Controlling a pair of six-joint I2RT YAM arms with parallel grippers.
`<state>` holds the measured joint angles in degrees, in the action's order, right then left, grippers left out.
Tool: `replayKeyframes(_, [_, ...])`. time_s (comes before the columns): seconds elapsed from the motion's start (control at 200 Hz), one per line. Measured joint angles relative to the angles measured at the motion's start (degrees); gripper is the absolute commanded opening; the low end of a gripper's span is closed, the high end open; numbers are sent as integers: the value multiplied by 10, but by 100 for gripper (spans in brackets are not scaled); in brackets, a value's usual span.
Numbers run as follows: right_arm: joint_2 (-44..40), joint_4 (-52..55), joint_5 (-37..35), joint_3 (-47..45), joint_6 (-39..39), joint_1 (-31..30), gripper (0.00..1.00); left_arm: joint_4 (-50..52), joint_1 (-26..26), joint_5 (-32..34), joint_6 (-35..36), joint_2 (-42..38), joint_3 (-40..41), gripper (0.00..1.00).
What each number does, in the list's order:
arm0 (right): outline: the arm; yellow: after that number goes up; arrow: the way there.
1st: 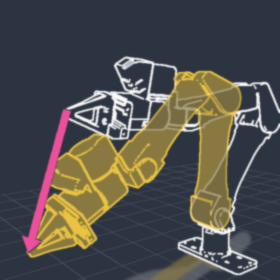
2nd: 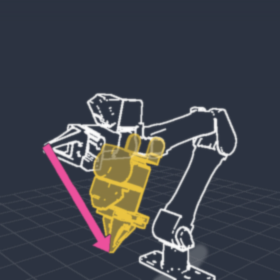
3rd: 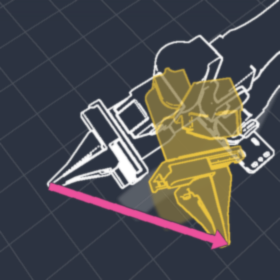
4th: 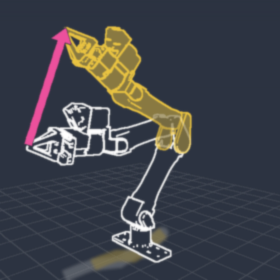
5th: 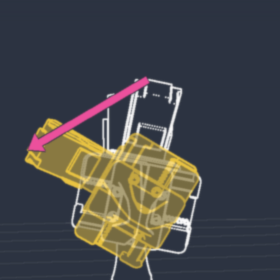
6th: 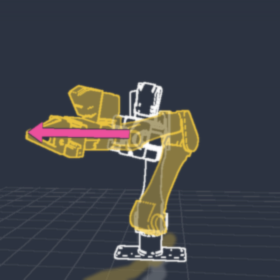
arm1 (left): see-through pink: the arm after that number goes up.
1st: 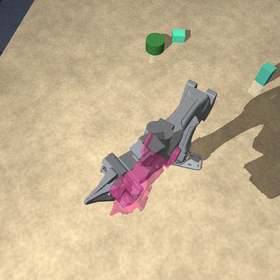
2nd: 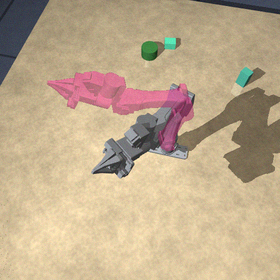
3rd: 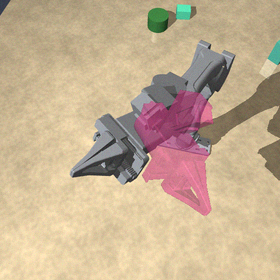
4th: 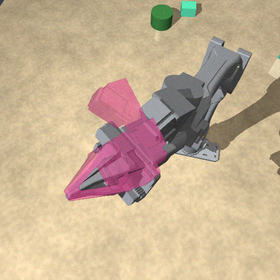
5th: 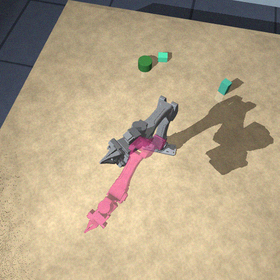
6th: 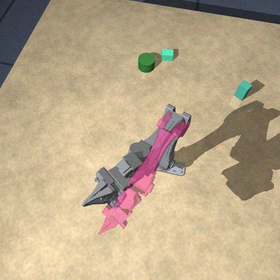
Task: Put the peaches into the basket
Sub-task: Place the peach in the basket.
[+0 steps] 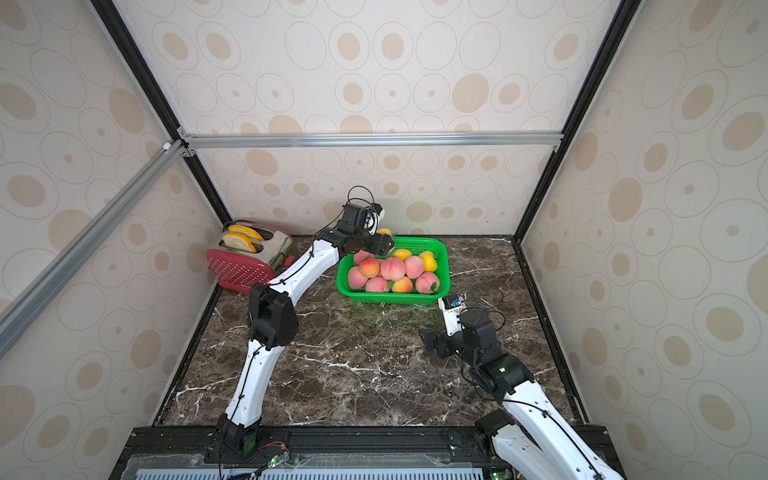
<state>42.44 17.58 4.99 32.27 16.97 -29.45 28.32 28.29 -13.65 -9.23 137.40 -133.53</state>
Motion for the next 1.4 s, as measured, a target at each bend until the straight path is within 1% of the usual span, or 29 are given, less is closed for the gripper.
replayKeyframes(0.466, [4,-9,0,0,-1,0,99,-4,-22,-2,0,14,0,83])
replayKeyframes(0.831, [6,-9,-6,0,-6,0,99,-3,-25,-3,1,35,0,83])
replayKeyframes(1.016, [13,-11,-9,0,-9,0,99,-3,-25,-4,1,35,0,88])
replayKeyframes(1.152, [16,-13,-9,0,-9,0,99,-3,-25,-4,2,35,0,90])
replayKeyframes(1.257, [16,-13,-9,0,-10,0,99,-3,-25,-4,2,35,0,95])
replayKeyframes(1.397, [13,-13,-13,0,-12,0,99,-3,-25,-4,2,35,0,95])
